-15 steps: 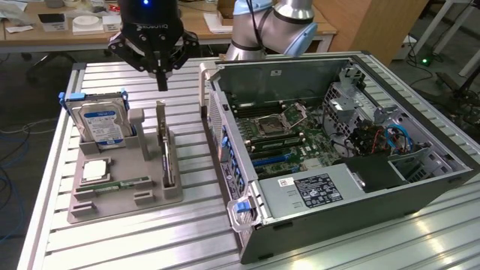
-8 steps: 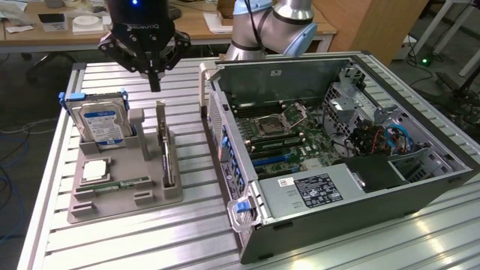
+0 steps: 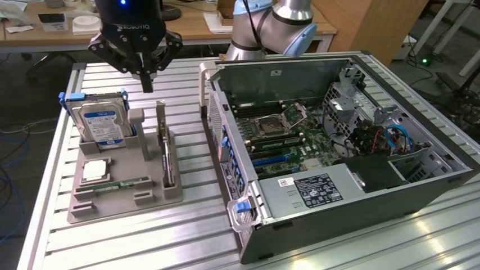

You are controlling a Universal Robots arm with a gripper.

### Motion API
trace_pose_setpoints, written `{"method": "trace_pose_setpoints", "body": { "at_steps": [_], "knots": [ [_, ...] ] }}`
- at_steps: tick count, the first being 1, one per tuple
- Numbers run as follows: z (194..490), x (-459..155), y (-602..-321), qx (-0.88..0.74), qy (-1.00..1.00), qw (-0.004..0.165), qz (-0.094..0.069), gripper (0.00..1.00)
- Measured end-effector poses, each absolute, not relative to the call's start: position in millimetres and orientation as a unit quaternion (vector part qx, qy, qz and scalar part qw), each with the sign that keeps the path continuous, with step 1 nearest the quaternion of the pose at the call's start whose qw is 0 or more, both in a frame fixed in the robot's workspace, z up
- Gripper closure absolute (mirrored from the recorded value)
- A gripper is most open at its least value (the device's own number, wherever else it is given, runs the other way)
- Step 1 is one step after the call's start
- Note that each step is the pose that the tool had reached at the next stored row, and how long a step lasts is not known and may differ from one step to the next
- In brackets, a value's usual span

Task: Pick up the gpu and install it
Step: 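Reach for the gpu, then pick up the gpu and move the gpu toward the slot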

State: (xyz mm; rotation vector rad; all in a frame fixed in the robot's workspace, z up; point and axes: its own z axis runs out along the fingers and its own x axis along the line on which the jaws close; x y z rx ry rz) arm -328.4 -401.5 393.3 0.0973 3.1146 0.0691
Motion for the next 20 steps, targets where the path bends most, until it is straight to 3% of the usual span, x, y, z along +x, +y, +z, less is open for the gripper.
{"method": "trace_pose_setpoints", "body": {
  "at_steps": [14,16,20],
  "knots": [
    [393.3,-328.4,-401.5,0.031,0.999,0.012,0.022,0.89],
    [393.3,-328.4,-401.6,0.031,0.999,0.012,0.022,0.77],
    [393.3,-328.4,-401.6,0.031,0.999,0.012,0.022,0.65]
  ]
}}
